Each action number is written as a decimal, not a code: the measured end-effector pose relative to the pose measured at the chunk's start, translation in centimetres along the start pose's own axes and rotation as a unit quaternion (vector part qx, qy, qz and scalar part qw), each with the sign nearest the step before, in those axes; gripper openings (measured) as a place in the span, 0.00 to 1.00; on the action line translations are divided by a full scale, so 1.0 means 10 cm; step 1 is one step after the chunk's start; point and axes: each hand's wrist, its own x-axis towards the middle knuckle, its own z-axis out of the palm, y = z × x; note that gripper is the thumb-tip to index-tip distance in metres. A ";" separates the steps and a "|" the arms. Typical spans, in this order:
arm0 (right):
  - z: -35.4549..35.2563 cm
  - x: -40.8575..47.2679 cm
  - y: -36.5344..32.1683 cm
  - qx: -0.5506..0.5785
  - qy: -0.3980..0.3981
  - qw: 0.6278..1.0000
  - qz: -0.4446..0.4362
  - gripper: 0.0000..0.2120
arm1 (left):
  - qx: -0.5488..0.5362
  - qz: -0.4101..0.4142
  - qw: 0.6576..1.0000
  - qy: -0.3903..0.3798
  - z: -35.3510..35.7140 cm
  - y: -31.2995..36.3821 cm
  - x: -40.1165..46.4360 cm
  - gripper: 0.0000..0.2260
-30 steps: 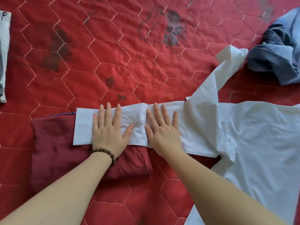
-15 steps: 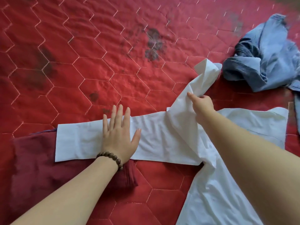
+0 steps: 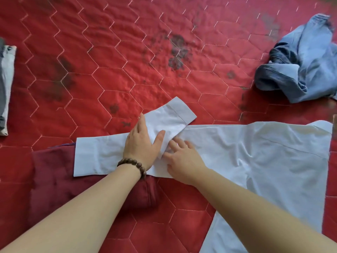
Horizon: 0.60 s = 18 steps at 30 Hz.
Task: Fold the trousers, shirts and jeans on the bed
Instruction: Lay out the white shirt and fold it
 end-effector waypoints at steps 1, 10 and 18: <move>0.05 -0.02 -0.03 -0.002 -0.011 1.000 0.000 0.21 | 0.045 0.007 0.999 -0.015 0.04 -0.04 0.01 0.38; 0.22 -0.13 -0.07 0.000 -0.055 0.998 0.007 0.23 | 0.337 0.108 0.933 -0.061 0.41 0.12 0.22 0.27; 0.19 -0.13 -0.20 -0.024 -0.115 0.992 0.042 0.26 | 0.326 0.105 0.939 -0.017 0.45 0.12 0.19 0.19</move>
